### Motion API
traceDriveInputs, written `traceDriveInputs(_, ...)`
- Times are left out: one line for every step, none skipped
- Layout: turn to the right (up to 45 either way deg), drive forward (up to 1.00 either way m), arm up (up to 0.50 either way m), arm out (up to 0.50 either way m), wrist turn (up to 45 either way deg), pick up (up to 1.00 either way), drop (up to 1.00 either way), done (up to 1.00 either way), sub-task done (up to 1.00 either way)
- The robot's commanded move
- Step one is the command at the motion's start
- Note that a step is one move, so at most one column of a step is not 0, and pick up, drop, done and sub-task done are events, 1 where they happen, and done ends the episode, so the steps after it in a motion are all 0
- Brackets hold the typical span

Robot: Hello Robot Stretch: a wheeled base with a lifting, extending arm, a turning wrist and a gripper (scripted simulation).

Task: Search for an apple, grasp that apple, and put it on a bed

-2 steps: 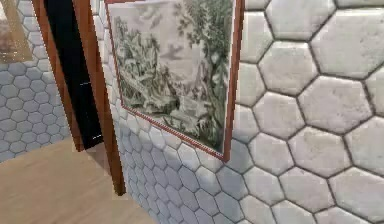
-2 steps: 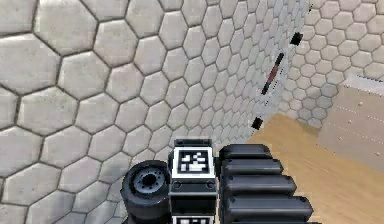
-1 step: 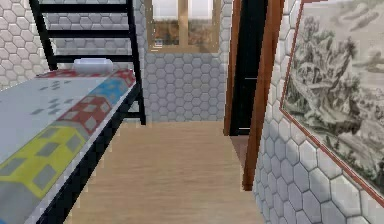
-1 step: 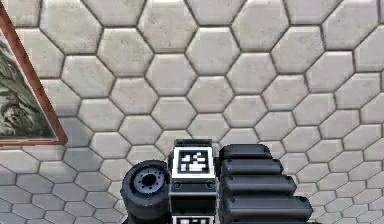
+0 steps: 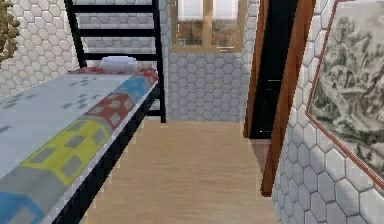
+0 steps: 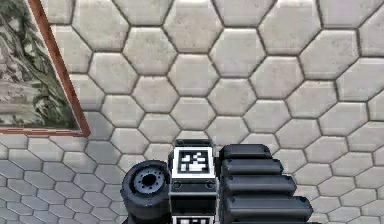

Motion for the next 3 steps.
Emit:
traceDriveInputs(0.0, 1.00, 0.00, 0.00, 0.0, 0.00, 0.00, 0.00, 0.00)
traceDriveInputs(0.0, 0.45, 0.00, 0.00, 0.0, 0.00, 0.00, 0.00, 0.00)
traceDriveInputs(-45.0, 0.00, 0.00, 0.00, 0.0, 0.00, 0.00, 0.00, 0.00)
